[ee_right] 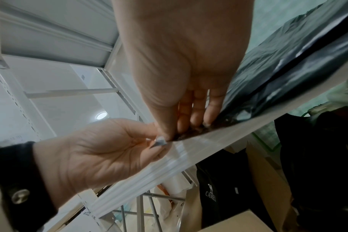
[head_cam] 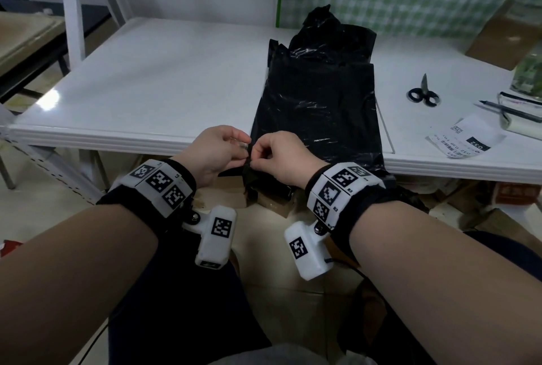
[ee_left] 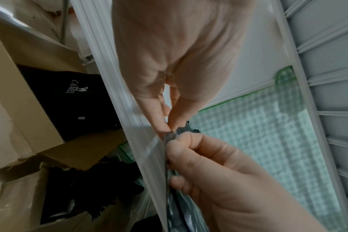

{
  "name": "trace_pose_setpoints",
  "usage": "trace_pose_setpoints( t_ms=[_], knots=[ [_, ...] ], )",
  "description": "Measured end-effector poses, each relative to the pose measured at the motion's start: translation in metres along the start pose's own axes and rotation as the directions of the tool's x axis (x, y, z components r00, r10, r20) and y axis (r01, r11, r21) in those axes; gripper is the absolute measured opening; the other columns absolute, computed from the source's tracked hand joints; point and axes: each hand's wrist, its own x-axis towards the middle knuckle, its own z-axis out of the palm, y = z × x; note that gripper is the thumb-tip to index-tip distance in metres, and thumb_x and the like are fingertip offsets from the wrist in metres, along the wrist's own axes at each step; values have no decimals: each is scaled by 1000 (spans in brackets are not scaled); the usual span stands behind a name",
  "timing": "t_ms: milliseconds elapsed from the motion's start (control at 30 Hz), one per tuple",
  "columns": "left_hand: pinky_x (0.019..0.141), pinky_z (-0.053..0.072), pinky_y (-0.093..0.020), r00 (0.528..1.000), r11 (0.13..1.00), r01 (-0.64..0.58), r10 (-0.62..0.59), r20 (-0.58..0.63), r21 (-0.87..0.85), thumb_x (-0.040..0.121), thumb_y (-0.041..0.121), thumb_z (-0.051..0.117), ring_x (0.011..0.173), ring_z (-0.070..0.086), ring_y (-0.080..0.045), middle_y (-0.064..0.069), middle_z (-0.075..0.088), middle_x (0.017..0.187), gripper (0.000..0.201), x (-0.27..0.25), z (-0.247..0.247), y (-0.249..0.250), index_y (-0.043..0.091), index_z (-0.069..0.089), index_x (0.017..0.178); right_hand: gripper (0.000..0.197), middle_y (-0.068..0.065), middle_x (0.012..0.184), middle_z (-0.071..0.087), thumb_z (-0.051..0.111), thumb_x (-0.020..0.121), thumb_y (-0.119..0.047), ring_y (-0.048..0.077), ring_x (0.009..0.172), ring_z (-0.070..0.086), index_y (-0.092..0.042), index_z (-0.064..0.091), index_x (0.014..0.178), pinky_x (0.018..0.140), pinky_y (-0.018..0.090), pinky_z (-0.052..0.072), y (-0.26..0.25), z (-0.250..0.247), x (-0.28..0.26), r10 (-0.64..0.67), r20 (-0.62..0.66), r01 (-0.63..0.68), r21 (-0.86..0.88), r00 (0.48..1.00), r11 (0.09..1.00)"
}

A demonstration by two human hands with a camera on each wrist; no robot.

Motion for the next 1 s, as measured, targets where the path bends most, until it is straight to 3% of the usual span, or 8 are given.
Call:
trace_pose_setpoints(
  t_ms=[100,200,400,533,633,700,800,1000],
  knots=[
    [51,53,-13,1000,999,-15,15,-4,45,82,-19,48,69,56,-16,-8,48,79,32,1,0,2,11,58,80,5,-8,79,60,66,84,-15,9,79,56,-13,65,80,70,18,44,-1,-11,-6,7,-1,-7,117,1000,993],
    [44,45,-9,997,969,-72,72,11,237,80,-21,44,62,49,-15,-5,44,73,38,2,2,5,11,63,90,13,5,88,68,62,87,-13,18,87,63,-16,60,74,82,31,51,-1,-25,-10,78,-62,-52,344,995,938],
    [51,46,-20,992,801,-127,106,70,585,88,-10,36,58,51,-16,-3,55,79,49,7,12,13,23,66,109,22,3,65,48,43,98,-8,14,58,52,-14,43,77,73,32,53,5,-65,-26,274,-97,-84,810,957,581],
    [75,45,-25,988,551,-145,117,96,822,87,-4,40,98,60,-28,-9,60,114,45,6,22,28,19,66,115,19,-4,66,44,50,93,-17,9,53,39,-20,44,75,51,23,37,27,-84,-38,368,-210,-223,501,906,836],
    [90,48,-39,985,333,-152,124,116,931,90,34,39,105,55,-33,-9,55,111,40,8,35,42,10,68,105,20,-6,71,52,60,88,-24,9,65,49,-19,51,71,60,22,40,41,-94,-50,364,-192,-312,254,911,915],
    [91,47,-43,990,159,-135,63,126,978,83,64,27,110,52,-33,-9,56,114,69,8,47,49,10,64,106,18,-4,77,58,67,84,-32,14,78,56,-17,58,78,73,27,47,43,-101,-61,387,-138,-375,105,912,921],
    [82,45,-35,991,30,-124,44,123,992,87,62,38,107,56,-30,-9,60,115,60,10,64,52,11,61,110,37,2,91,66,69,80,-45,19,92,61,-10,67,92,86,32,51,46,-112,-73,474,-34,-466,-255,880,847],
    [79,46,-33,994,-13,-101,50,101,995,83,61,50,104,59,-26,-6,62,110,56,11,74,56,13,62,109,26,-4,60,57,63,84,-32,14,62,52,-20,66,61,56,24,39,59,-134,-95,629,40,-575,-362,777,734]
  ],
)
